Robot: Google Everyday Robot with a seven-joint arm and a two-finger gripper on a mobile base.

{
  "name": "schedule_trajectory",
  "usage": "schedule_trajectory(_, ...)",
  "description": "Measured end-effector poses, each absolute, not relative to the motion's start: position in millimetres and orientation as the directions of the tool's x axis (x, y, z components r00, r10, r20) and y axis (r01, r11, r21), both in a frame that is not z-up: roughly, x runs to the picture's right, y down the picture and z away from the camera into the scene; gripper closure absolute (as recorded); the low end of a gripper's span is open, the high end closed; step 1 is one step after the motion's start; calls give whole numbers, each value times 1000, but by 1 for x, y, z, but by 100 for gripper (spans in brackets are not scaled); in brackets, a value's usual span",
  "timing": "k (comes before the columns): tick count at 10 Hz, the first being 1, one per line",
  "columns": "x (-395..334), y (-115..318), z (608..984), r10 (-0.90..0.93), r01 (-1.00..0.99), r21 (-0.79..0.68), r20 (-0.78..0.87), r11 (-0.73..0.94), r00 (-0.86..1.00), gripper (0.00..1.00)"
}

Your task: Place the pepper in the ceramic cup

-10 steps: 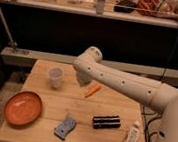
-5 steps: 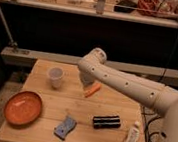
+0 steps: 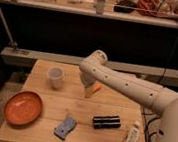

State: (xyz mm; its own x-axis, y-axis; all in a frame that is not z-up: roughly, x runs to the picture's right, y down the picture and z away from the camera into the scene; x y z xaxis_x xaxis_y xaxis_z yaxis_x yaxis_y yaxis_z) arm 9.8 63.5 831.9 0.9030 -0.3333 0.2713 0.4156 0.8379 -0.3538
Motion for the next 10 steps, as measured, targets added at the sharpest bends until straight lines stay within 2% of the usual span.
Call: schedule_trajectory(10, 31, 76, 873, -340, 452, -353, 336, 819, 879, 20)
